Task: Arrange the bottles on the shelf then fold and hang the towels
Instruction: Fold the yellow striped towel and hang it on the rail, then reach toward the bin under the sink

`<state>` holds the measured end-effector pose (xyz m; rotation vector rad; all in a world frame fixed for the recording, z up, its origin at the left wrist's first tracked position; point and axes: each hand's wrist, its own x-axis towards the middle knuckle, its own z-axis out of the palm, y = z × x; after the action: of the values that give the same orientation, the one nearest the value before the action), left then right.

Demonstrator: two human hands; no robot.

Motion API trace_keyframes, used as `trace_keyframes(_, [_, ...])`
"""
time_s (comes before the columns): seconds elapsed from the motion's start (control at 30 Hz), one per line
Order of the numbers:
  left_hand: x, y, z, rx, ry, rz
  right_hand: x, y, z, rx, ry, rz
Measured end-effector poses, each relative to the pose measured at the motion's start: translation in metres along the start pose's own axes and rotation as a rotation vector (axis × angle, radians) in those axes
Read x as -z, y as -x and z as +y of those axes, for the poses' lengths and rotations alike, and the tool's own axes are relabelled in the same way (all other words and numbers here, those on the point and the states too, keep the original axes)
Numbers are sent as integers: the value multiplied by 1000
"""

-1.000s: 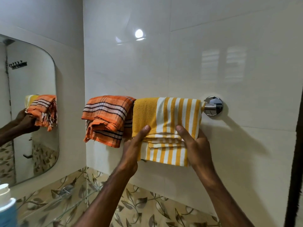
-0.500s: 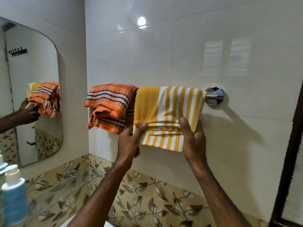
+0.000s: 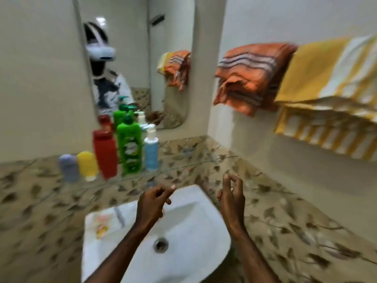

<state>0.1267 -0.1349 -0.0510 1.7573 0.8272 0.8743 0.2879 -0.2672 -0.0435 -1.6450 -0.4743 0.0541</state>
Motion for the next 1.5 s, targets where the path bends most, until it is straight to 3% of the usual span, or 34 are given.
trace_keyframes(0.2, [101,54,-113,247,-262,202,-106,68,39,-51,83,-417])
trace_keyframes(0.4, [152,95,-194,371,-626,319,-176,137,81,83,434,-866])
trace_keyframes(0.6, [145,65,-250,340,-676,264,-247,154,115,358,703,-1037])
trace_keyframes(0.8, [114,33,-285,404,-708,235,-322,142,145,684,925,-982])
trace_keyframes(0.93, [116,32,-303,400,-723,266,-359,132,167,713,1068,-1041])
trace_keyframes(1.07, [116,33,-307,348,-669,290,-364,129,176,754,1044,-1013])
trace_keyframes(1.2, [117,34,-312,309,-603,320,-346,133,159,510,879,-866])
trace_keyframes(1.4, [117,37,-326,271,-345,349,-275,184,134,34,89,-544])
trace_keyframes(1.5, [115,37,-334,293,-176,347,-232,242,133,-4,-63,-463])
